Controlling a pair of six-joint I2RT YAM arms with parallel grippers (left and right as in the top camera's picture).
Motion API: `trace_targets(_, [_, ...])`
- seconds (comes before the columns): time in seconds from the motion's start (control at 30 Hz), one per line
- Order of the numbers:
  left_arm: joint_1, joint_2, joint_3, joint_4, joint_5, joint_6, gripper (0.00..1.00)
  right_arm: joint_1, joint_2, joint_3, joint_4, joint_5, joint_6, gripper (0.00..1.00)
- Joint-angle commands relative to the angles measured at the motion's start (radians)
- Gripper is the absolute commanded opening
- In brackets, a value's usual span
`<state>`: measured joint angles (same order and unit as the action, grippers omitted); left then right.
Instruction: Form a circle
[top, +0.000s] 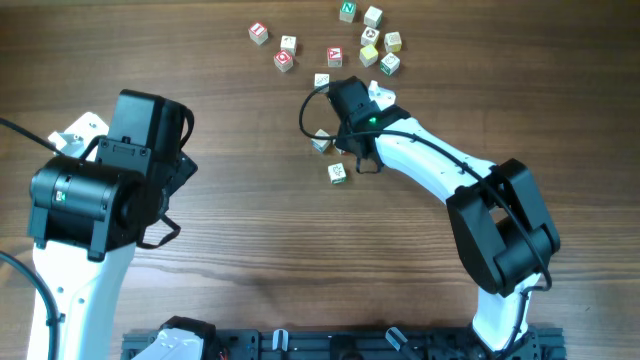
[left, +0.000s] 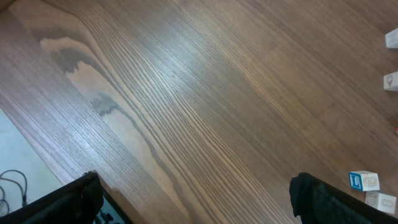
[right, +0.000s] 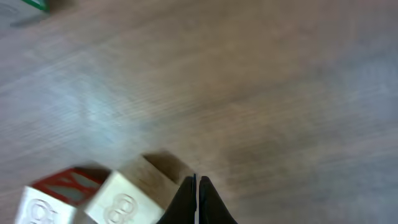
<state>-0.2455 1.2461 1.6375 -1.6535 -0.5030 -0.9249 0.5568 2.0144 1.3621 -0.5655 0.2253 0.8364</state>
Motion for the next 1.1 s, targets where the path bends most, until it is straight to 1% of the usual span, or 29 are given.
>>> trace_targets(0.0, [0.008,-0.006,0.003,0.0,-0.003,0.002,1.0,0.007,0.0,0.01,-0.024,-0.026,0.064,0.05])
trace_targets(0.3, [0.008,-0.006,0.003,0.0,-0.003,0.002,1.0,0.011,0.0,0.01,-0.027,-0.104,0.054,0.05])
trace_targets(1.07, [0.008,-0.006,0.003,0.0,-0.003,0.002,1.0,0.029,0.001,0.01,0.002,-0.104,0.053,0.04])
